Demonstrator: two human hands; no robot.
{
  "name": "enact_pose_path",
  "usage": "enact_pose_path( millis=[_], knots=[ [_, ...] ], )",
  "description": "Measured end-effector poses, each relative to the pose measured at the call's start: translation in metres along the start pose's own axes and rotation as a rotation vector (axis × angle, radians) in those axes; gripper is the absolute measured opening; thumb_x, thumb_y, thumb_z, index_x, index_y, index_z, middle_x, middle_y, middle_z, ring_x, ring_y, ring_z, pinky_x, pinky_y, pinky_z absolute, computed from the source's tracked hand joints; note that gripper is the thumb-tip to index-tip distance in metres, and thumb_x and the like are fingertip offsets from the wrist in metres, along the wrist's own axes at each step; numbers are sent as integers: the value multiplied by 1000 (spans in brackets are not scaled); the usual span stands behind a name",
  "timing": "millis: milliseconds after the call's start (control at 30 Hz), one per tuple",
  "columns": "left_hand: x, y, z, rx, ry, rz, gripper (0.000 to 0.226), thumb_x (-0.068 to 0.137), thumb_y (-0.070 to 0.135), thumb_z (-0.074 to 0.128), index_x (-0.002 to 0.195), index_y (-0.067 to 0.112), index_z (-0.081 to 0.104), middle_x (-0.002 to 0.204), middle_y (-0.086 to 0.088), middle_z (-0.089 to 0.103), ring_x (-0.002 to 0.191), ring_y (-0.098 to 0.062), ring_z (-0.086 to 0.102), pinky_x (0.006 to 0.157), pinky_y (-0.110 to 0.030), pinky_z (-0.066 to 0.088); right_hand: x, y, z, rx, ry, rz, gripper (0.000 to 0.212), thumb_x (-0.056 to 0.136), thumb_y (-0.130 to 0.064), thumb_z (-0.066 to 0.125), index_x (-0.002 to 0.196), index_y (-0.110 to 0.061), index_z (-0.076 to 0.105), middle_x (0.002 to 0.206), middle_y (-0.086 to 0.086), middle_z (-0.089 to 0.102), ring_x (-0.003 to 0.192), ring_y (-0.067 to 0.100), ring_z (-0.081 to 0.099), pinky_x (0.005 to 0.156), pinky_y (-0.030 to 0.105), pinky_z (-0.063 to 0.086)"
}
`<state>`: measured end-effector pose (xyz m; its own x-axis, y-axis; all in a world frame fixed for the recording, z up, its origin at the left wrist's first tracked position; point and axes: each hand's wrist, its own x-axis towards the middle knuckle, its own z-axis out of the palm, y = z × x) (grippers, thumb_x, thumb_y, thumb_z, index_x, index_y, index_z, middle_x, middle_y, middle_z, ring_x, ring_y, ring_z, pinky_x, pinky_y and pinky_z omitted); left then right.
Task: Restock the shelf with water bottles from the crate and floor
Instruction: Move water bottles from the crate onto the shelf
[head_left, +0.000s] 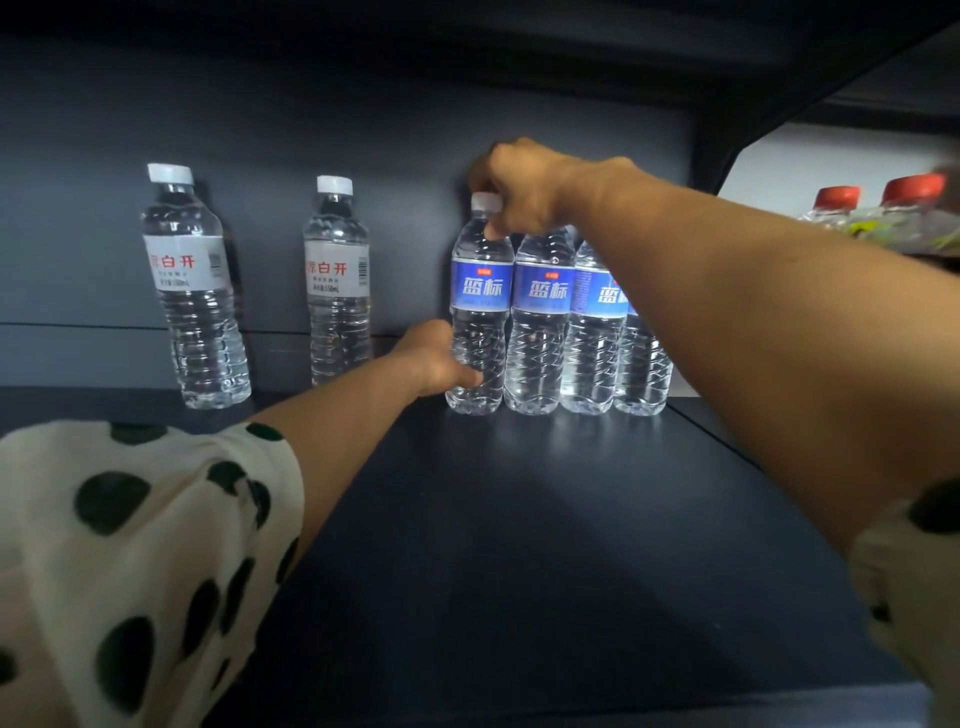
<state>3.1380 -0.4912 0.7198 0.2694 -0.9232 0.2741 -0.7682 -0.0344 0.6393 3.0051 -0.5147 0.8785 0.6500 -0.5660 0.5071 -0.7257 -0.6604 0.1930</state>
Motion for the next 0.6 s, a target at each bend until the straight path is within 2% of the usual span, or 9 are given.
enact_pose_path(
  millis=[200, 300, 367, 433, 500, 600],
  knots=[
    [-19, 15, -13, 34, 4, -8, 54, 68, 33, 85, 109, 10, 60, 108, -6, 67, 97, -24, 65, 92, -42, 53, -12, -2, -16, 0, -35, 17, 35, 69, -37, 78, 97, -24, 61, 95, -2, 59, 90, 25, 58, 88, 47, 51],
    [-37, 27, -28, 72, 32, -5, 62, 72, 31, 84, 119, 4, 54, 114, -9, 61, 101, -27, 62, 93, -42, 52, -24, -3, -35, -4, -36, 48, 53, 65, -35, 81, 112, -19, 63, 105, 2, 65, 94, 25, 60, 89, 45, 52],
    [-51, 34, -39, 117, 34, 3, 65, 73, 31, 83, 124, 2, 54, 116, -11, 61, 101, -27, 62, 92, -41, 53, -35, -5, -48, -4, -58, 53, 57, 63, -36, 83, 113, -20, 62, 106, 2, 65, 94, 25, 61, 87, 44, 53],
    [-71, 43, -50, 163, 1, 12, 54, 76, 28, 81, 119, 4, 58, 115, -13, 64, 94, -25, 62, 89, -35, 53, -47, -9, -60, -14, -106, 54, 51, 63, -36, 82, 108, -20, 64, 103, 1, 65, 94, 26, 61, 87, 45, 52],
    [-91, 52, -58, 198, -35, 26, 36, 77, 22, 79, 106, 9, 61, 112, -17, 66, 86, -23, 57, 80, -31, 47, -61, -14, -70, -23, -154, 45, 45, 65, -34, 81, 104, -18, 66, 101, 2, 67, 93, 27, 63, 88, 46, 52],
    [-127, 64, -70, 218, -65, 47, 28, 76, 16, 78, 97, 13, 60, 98, -14, 63, 82, -21, 53, 75, -30, 42, -87, -23, -81, 14, -237, 43, 40, 68, -29, 80, 102, -14, 67, 99, 5, 66, 89, 32, 67, 83, 48, 56]
  ],
)
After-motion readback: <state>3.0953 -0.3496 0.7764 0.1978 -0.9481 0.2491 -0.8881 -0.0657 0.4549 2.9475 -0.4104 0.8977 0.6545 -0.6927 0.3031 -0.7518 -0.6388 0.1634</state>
